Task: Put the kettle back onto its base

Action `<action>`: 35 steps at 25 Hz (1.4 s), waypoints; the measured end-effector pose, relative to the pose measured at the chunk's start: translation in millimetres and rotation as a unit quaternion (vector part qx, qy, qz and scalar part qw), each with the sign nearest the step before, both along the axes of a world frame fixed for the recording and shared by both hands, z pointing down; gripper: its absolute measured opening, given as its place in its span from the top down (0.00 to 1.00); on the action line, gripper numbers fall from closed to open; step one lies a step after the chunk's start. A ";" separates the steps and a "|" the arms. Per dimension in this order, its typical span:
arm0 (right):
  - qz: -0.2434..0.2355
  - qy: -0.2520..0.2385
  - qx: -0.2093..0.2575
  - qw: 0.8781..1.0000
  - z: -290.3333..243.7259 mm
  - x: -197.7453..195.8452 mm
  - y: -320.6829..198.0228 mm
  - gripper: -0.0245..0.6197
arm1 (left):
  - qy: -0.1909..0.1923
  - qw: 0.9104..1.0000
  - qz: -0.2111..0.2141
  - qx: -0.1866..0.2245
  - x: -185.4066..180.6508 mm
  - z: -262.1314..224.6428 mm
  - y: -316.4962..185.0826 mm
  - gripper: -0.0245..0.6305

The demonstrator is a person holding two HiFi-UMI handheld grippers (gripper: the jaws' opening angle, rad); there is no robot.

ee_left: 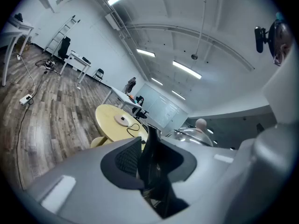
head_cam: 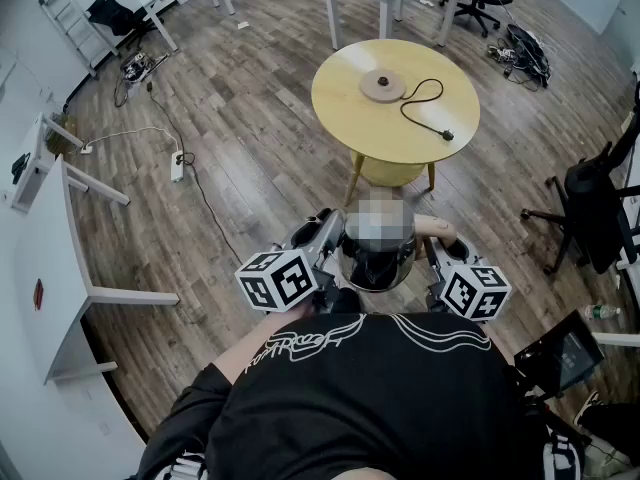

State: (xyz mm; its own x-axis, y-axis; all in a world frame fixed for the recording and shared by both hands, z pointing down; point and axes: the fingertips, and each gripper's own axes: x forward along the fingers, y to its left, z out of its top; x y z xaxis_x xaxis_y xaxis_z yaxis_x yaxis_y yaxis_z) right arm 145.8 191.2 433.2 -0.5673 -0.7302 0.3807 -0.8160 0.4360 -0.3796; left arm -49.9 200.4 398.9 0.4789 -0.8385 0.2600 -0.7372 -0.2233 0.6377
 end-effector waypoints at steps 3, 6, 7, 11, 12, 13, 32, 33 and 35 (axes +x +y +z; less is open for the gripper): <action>-0.002 0.001 -0.002 1.000 -0.4 -28.6 -47.6 0.80 | -0.009 1.000 0.011 0.011 -27.2 -4.0 -54.0 0.84; -0.003 0.002 0.008 1.000 -3.0 -54.8 -90.0 0.80 | -0.017 0.999 0.035 0.025 -51.1 -8.7 -100.9 0.84; -0.005 0.003 0.014 1.000 -2.9 -62.1 -102.4 0.80 | -0.019 0.998 0.044 0.029 -58.0 -9.7 -114.7 0.84; -0.029 0.003 0.021 0.999 -1.7 -92.3 -139.1 0.80 | -0.020 0.997 0.064 0.036 -83.6 -9.9 -155.5 0.84; -0.039 0.005 0.020 0.999 -0.8 -98.2 -145.3 0.80 | -0.018 0.997 0.069 0.036 -88.8 -9.0 -162.4 0.84; -0.048 0.008 0.020 0.999 -0.2 -103.1 -150.8 0.80 | -0.016 0.996 0.074 0.037 -93.2 -7.9 -168.7 0.84; -0.061 0.041 0.014 0.997 24.4 -100.8 -237.6 0.81 | 0.004 0.995 0.102 0.010 -89.6 31.3 -266.9 0.84; -0.062 0.043 0.017 0.997 24.8 -98.8 -248.1 0.81 | 0.004 0.995 0.101 0.010 -87.6 32.6 -277.4 0.84; -0.067 0.046 0.020 0.997 26.7 -95.0 -269.3 0.81 | 0.002 0.995 0.103 0.008 -83.2 35.2 -299.3 0.84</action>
State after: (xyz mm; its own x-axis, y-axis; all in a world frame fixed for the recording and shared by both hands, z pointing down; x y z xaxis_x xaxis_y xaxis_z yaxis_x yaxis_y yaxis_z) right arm 50.9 -78.1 459.9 -0.6250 -0.6658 0.4075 -0.7798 0.5564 -0.2870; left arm -133.1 -98.9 434.2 0.6415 -0.7268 0.2455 -0.6727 -0.3791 0.6355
